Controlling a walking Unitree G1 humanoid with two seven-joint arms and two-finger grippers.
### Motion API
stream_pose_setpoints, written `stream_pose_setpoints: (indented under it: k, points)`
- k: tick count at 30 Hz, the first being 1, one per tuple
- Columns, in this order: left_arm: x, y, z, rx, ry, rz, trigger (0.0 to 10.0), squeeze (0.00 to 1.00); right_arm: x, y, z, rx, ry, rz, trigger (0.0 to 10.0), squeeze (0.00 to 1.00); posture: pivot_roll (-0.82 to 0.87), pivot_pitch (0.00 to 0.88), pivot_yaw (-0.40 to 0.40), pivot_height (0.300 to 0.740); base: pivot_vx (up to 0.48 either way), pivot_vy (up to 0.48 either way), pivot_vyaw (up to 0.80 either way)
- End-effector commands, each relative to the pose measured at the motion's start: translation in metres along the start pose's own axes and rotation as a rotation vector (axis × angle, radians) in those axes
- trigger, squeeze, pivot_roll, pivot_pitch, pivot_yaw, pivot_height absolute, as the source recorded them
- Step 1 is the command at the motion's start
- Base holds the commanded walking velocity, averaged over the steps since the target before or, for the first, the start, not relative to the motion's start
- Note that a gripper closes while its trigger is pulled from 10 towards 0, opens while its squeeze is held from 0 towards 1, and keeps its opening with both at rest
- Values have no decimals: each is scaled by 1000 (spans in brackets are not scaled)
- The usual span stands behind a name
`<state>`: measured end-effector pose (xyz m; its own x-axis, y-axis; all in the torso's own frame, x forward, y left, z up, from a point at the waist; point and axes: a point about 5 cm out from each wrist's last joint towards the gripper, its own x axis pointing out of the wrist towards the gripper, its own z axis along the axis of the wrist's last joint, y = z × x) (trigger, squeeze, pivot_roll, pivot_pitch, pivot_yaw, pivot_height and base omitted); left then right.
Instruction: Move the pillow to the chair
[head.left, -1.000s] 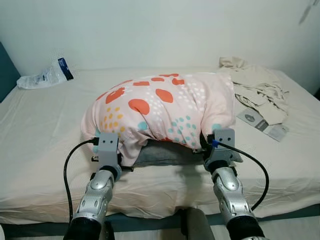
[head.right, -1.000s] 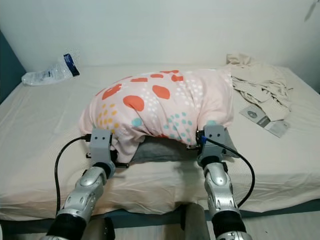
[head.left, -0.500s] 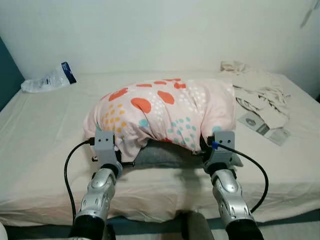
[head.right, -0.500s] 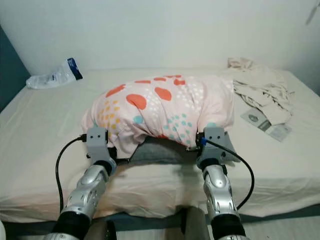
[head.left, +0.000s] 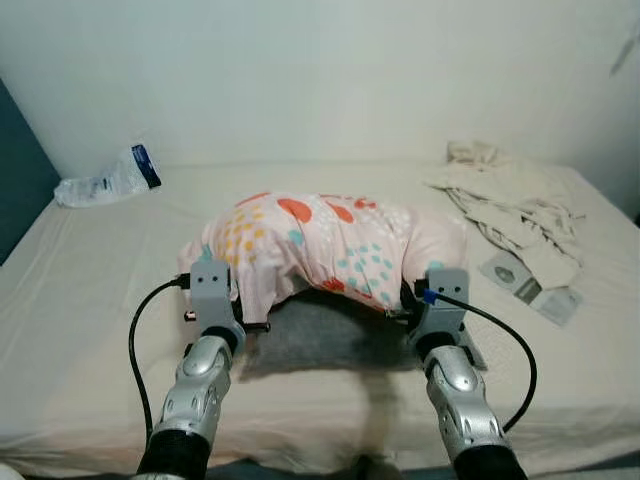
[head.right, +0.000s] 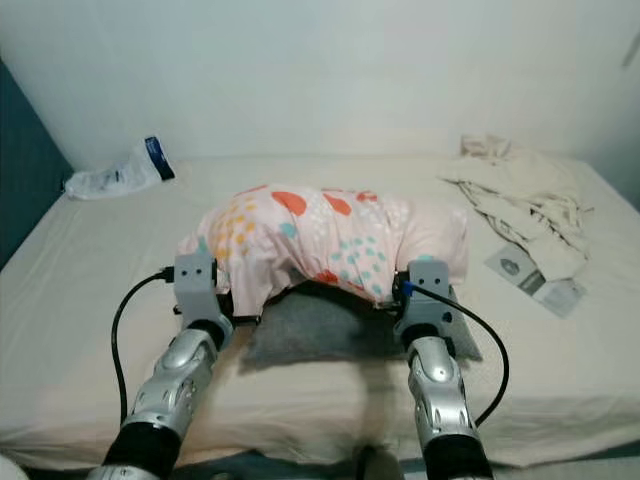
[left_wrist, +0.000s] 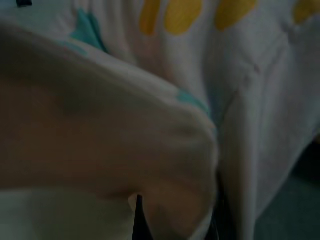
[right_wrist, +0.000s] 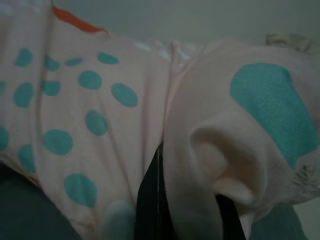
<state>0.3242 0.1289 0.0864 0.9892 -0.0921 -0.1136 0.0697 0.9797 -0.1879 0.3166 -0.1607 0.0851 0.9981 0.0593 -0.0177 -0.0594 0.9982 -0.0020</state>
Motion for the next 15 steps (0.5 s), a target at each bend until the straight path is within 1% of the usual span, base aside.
stream_pose_setpoints:
  k: [1,8,15]
  points:
    - [4,-13,9,19,-38,-54,10000,0,0,16,-2,-3,10,70,10000,0,-31,69,-9,710,0,0,0]
    - [3,-11,9,1,-36,-33,10000,0,1,16,0,-6,7,76,10000,0,-34,67,-13,740,0,0,0]
    - [2,-11,7,-46,-21,-24,10000,0,1,15,0,-12,10,86,10000,0,-35,63,-17,740,0,0,0]
